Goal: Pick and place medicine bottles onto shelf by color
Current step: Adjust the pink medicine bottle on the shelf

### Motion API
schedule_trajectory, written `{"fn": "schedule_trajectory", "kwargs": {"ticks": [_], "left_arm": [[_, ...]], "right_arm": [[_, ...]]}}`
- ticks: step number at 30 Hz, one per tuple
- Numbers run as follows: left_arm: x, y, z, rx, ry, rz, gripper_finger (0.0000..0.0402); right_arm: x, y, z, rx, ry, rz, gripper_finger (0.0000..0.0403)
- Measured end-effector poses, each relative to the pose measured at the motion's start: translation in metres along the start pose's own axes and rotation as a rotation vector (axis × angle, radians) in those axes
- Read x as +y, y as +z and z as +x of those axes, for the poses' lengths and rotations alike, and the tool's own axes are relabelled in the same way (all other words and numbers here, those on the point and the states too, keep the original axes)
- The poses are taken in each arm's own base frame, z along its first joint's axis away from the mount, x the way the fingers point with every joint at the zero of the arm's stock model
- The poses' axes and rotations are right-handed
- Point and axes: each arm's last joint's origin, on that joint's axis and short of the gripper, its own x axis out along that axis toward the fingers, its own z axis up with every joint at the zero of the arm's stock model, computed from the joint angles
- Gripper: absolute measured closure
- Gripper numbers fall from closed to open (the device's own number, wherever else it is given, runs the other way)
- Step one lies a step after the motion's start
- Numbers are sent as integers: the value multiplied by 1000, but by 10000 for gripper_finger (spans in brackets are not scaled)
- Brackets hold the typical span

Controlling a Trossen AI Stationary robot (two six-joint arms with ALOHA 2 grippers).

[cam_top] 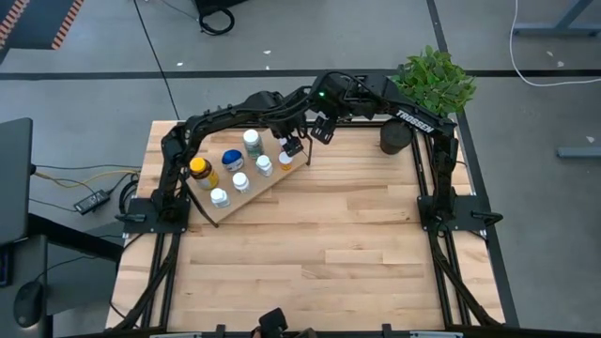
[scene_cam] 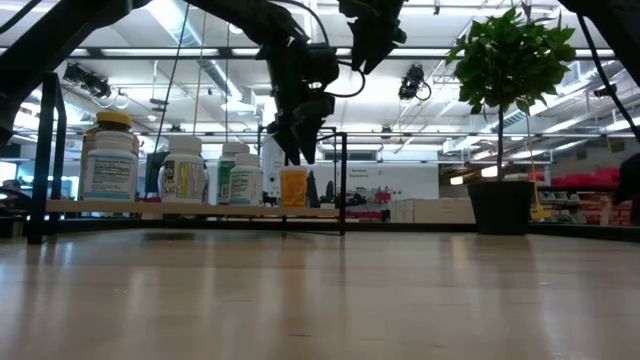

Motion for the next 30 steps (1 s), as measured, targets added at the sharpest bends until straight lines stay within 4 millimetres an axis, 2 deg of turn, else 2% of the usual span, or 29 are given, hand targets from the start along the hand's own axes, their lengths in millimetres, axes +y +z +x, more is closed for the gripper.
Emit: {"fn": "schedule_trajectory", "kwargs": {"ticks": [11,23,30], "left_arm": [[1,-3,0,29,21,3,79],[1,-3,0,30,21,4,19],[-1,-18,25,106,19,8,16]], "right_arm": [[-2,0,1,1,-3,9,146],[-2,0,1,1,-3,19,146],[-2,0,1,1,-3,19,146]]}}
